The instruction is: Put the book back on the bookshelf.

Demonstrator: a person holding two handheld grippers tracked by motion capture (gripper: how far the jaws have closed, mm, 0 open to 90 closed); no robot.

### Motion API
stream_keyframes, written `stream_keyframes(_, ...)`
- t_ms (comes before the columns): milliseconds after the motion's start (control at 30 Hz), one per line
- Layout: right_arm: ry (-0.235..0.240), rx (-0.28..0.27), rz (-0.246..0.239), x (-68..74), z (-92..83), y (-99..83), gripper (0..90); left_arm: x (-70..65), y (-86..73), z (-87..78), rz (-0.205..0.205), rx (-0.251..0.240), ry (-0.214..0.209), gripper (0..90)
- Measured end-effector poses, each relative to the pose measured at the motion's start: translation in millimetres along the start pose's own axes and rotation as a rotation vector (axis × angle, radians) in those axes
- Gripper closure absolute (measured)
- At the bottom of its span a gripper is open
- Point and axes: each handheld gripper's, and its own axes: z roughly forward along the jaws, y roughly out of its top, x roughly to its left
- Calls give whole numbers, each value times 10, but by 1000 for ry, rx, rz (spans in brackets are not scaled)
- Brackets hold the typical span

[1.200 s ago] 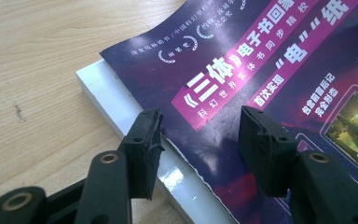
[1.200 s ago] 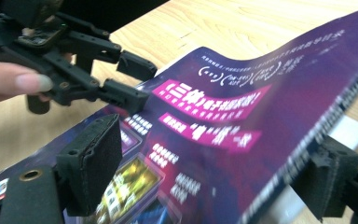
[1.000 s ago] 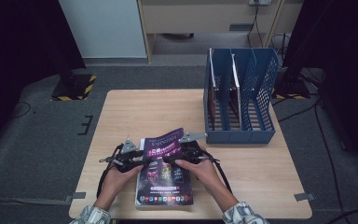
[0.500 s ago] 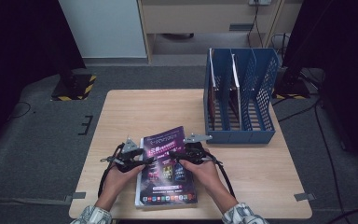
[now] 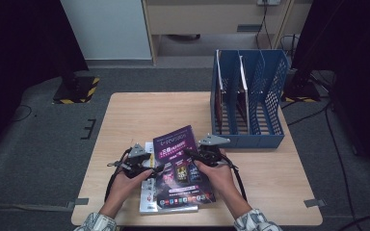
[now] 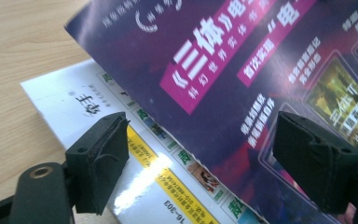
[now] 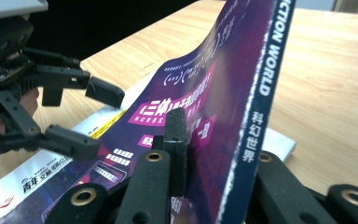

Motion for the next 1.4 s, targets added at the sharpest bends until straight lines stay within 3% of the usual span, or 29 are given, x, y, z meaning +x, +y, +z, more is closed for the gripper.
stream_keyframes(567, -49, -85, -63, 42, -134, 175, 812, -46, -2, 59, 23, 6, -49, 160)
stream_keyframes(767, -32, -126, -87, 104, -165, 262, 820, -52, 4, 90, 26, 0, -82, 162)
stream_keyframes(1000, -7, -151, -116, 179, -114, 347, 823, -10, 2, 118, -4, -25, -131, 181)
stream_keyframes(1133, 11, -163, -126, 210, -99, 394, 825, 49, 7, 112, -54, -32, -169, 311)
stream_keyframes(1233, 36, -174, -117, 208, -94, 408, 828, 116, 19, 89, -108, -33, -174, 408)
stream_keyframes(1400, 51, -180, -125, 206, -90, 408, 831, 169, 43, 44, -142, -42, -155, 624)
